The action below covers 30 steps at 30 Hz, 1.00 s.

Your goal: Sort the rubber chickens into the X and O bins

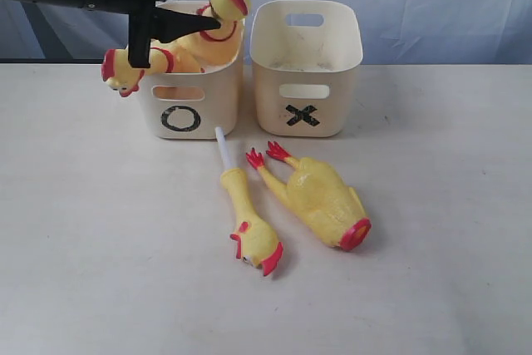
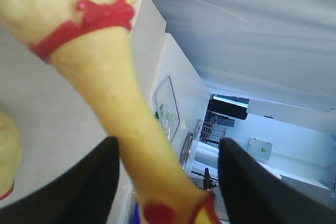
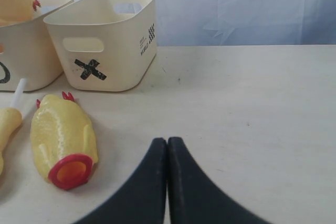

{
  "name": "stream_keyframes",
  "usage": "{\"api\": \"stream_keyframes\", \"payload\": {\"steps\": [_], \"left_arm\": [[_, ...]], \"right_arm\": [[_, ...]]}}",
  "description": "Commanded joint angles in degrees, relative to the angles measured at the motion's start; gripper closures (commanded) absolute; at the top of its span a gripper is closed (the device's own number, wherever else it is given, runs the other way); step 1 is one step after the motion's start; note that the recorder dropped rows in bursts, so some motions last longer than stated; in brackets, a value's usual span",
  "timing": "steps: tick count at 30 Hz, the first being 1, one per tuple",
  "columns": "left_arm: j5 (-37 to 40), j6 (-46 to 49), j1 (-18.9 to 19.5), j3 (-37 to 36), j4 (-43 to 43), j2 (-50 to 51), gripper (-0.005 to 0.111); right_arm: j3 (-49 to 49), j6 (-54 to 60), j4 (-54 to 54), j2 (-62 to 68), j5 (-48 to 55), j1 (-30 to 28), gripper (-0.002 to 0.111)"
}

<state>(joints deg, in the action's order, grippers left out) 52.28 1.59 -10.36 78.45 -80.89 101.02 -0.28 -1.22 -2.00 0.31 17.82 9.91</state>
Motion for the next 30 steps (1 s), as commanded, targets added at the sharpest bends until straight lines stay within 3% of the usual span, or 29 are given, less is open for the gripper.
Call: {"api": "stream_keyframes", "payload": {"steps": [1,20,24,30], "left_arm": [[-0.03,0.6,0.11,0.55,-0.68,-0.21,0.051],[-8.42,3.85,0.11,0.83,-2.76,-0.69,0.051],[-11.2,3.98,0.11,3.59,3.62,-1.72,0.051],[-17.77,3.98,0.11,7.64,21.59,-5.49,0.051]], "right_arm": [[0.28,0.08,-0.08,-0.31,-0.32,-0.13,0.108],[0.28,0.08,0.02,-0.31,-0.32,-0.13,0.108],[0.28,0.08,0.02,-0.31,-0.42,-0.13,0.108],[0.28,0.08,0.02,-0.31,-0.42,-0.13,0.108]]}}
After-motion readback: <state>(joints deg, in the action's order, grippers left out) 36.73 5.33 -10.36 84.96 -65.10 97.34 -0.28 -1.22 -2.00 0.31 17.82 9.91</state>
